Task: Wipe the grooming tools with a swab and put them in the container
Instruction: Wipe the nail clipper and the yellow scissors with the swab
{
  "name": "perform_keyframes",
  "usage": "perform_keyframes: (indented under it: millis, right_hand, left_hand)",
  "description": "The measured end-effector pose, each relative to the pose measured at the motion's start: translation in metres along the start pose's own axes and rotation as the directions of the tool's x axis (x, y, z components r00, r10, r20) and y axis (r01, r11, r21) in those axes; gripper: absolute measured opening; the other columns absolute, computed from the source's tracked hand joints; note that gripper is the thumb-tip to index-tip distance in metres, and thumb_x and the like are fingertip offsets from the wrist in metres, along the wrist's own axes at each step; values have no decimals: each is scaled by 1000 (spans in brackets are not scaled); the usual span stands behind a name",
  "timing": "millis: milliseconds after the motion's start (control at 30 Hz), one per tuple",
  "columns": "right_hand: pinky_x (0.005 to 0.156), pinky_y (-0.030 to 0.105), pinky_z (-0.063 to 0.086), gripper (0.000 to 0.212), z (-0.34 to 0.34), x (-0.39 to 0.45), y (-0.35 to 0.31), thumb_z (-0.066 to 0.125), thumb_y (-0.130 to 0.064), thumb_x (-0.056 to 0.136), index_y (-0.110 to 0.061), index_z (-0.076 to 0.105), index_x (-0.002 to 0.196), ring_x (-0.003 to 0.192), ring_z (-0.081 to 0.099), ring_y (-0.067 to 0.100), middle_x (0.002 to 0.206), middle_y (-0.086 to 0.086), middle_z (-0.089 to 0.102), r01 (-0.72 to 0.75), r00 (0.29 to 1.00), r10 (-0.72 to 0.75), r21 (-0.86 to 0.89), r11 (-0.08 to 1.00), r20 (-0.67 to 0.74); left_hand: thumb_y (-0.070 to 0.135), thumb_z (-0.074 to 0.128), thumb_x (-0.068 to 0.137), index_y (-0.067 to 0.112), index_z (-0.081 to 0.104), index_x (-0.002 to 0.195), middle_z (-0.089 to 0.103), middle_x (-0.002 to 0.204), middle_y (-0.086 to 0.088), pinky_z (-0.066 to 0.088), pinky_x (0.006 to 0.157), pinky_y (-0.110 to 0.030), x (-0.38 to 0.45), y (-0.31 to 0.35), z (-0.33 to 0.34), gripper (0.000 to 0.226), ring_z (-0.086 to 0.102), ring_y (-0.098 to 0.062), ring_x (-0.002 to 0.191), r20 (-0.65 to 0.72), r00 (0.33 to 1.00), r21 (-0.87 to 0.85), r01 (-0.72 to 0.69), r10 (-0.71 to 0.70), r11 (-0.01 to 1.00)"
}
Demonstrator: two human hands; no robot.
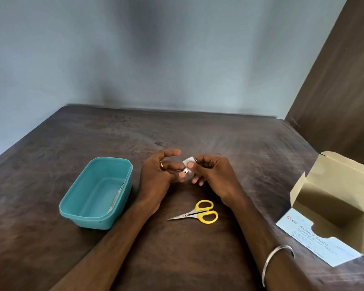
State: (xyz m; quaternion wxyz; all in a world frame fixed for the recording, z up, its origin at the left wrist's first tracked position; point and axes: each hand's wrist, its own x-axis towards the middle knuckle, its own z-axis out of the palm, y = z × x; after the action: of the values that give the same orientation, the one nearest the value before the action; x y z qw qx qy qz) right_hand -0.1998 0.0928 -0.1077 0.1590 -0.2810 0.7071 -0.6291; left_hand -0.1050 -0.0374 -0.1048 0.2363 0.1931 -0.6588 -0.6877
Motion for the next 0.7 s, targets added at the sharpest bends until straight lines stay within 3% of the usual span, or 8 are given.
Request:
perform_keyframes:
  millis: [133,233,367,467,567,700]
  right_hand:
    - [53,27,48,11,0,0,0,63,-10,96,-9,75,95,57,64,17,81,16,76,-3,1000,3,-5,1000,-10]
    - [51,24,49,5,-1,0,0,72,-10,90,-14,75,92,56,64,14,71,5,74,0,1000,0,-14,1000,15]
    - [49,24,48,11,-1,1,1,81,-10,81,-7,75,89,53,62,14,68,3,72,-15,1000,15,-10,1000,-1]
    - [51,25,49,6,-1,0,1,73,-11,90,-7,76,92,55,63,16,70,4,74,1,1000,-1,-5,1000,-3]
    - [51,27,48,17,0,0,0,61,-12,98,-3,74,90,54,62,17,73,5,75,-8,1000,9,10,1000,-24]
    - [50,26,46,21,1,1,-1,60,-15,99,0,73,91,53,60,17,78,12,75,-33,999,34,42,999,-22]
  left_hand:
    - [-20,70,72,17,66,112,77,83,-12,61,74,-37,-1,1,0,55,75,-26,78,4,1000,-3,-4,4,1000]
    - [-23,69,70,19,67,110,76,79,-12,61,69,-34,-1,0,0,57,73,-21,70,-7,1000,-16,1,-2,1000]
    - [-23,70,69,20,68,110,74,76,-13,58,69,-35,1,-2,-1,59,71,-23,69,-10,1000,-11,-2,2,1000]
    - [-21,72,69,22,68,106,76,79,-10,60,72,-35,1,0,0,57,73,-23,73,-10,1000,-15,-6,6,1000]
    - [-17,74,71,22,69,104,76,90,-11,60,79,-35,-1,1,1,51,74,-25,84,26,1000,-15,-14,15,1000]
    - [-18,75,69,20,69,104,75,91,-6,59,72,-24,-4,3,2,51,72,-16,83,59,997,20,-51,50,998]
